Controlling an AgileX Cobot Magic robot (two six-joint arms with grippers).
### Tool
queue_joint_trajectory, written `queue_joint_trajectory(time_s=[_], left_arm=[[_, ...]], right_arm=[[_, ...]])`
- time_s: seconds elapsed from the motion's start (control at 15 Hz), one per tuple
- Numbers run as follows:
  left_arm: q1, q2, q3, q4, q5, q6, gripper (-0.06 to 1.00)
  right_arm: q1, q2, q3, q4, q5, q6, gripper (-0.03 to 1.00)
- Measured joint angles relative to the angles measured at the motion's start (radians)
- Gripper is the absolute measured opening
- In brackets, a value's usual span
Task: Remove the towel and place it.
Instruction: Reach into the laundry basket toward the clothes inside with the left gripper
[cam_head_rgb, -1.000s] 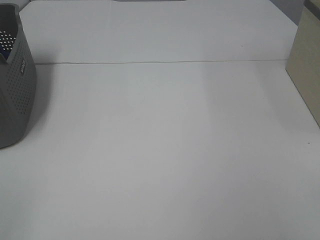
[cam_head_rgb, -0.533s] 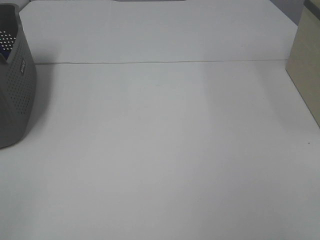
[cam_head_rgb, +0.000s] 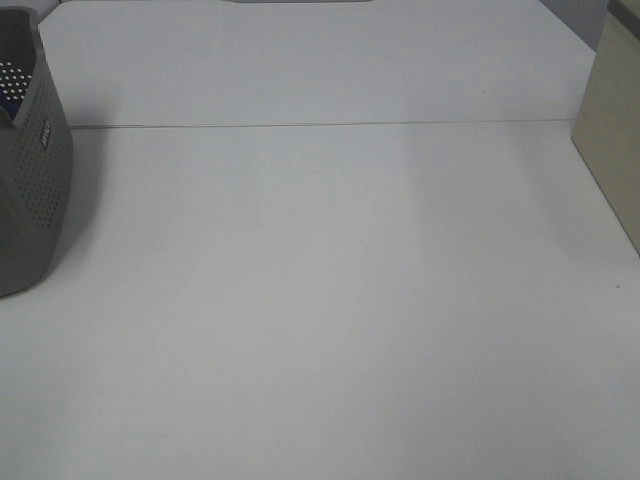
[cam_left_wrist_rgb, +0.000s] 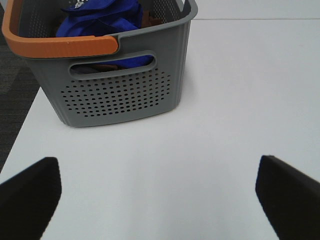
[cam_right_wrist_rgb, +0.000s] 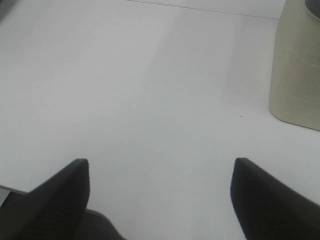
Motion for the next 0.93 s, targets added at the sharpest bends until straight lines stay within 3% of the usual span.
queue_joint_trajectory(time_s=[0.93], left_arm=[[0.0, 0.0, 0.0, 0.0, 0.0, 0.001, 0.99]], right_arm=[[0.0, 0.0, 0.0, 0.0, 0.0, 0.0, 0.76]])
